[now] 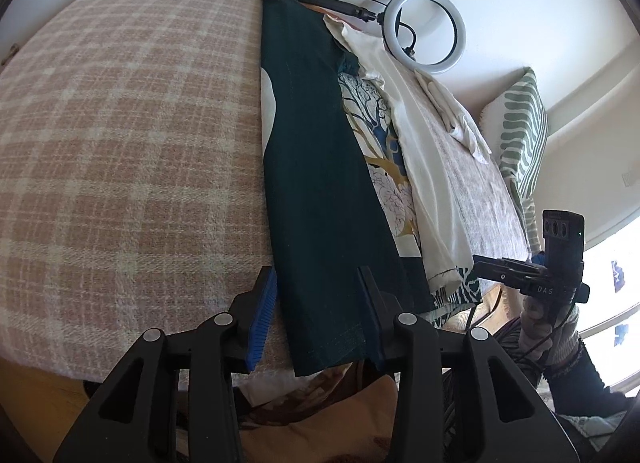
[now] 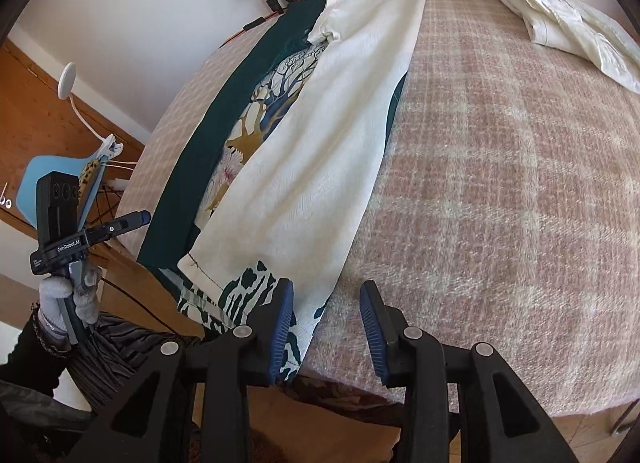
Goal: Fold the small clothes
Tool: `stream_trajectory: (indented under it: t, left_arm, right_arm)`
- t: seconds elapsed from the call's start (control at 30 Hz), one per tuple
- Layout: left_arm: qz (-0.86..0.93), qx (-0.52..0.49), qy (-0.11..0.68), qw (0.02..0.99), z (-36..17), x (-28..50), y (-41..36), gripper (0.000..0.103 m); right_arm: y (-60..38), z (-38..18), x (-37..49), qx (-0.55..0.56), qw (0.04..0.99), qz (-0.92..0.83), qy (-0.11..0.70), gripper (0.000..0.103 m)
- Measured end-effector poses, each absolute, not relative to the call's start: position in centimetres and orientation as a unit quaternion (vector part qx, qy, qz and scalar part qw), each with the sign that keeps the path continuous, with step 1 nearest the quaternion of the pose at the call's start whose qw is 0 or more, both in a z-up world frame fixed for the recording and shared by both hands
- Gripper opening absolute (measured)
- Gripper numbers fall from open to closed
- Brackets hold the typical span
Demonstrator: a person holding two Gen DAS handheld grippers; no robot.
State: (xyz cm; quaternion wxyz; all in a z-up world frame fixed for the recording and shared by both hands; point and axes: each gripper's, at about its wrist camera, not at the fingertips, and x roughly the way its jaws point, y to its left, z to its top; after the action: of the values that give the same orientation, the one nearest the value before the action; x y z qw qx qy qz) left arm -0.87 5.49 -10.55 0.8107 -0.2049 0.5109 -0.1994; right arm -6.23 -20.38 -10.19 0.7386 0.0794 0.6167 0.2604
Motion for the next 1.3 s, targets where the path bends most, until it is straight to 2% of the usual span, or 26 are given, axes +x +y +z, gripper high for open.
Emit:
stream_trajectory:
  t: [0.23, 0.4, 0.47, 0.53, 0.63, 0.9, 1.3]
  left_arm:
    - [-0.216, -0.217, 0.523, 0.796, -11.4, -1.9, 5.2, 0.038]
    - [-0.216, -0.205, 0.517, 0.803, -11.2, -2.2, 5.0, 0.035]
    - [-0.217, -0.192, 0.516, 0.806, -11.3, -2.0, 4.7, 0.030]
    - [-0.218, -0.190, 0.518, 0.805, -11.6, -1.8, 4.7, 0.012]
    - [-0.222, -0.201, 0.517, 0.802, -11.7, -1.6, 4.9, 0.007]
    - [-0.229, -0.232, 0.495, 0.805, -11.1, -1.7, 6.0, 0.003]
    - [-0.244, -0.272, 0.460, 0.809, -8.5, 0.1, 5.5, 0.002]
  right_arm:
    - [-19.8, -10.0, -8.0, 0.064, 0.746, 0.285, 0.598, 0.033]
    - [-19.9, -10.2, -8.1, 0.075, 0.748, 0.290, 0.593, 0.025]
    - [-19.9, -10.3, -8.0, 0.079, 0.748, 0.292, 0.591, 0.020]
    - [-19.9, -10.6, -7.9, 0.089, 0.745, 0.294, 0.593, 0.011]
    - [-20.5, -10.8, -8.1, 0.107, 0.741, 0.297, 0.592, 0.001]
    - [-23.1, -11.3, -7.8, 0.208, 0.721, 0.301, 0.588, 0.000]
    - [-24.0, -9.6, -7.0, 0.273, 0.718, 0.313, 0.559, 0.000]
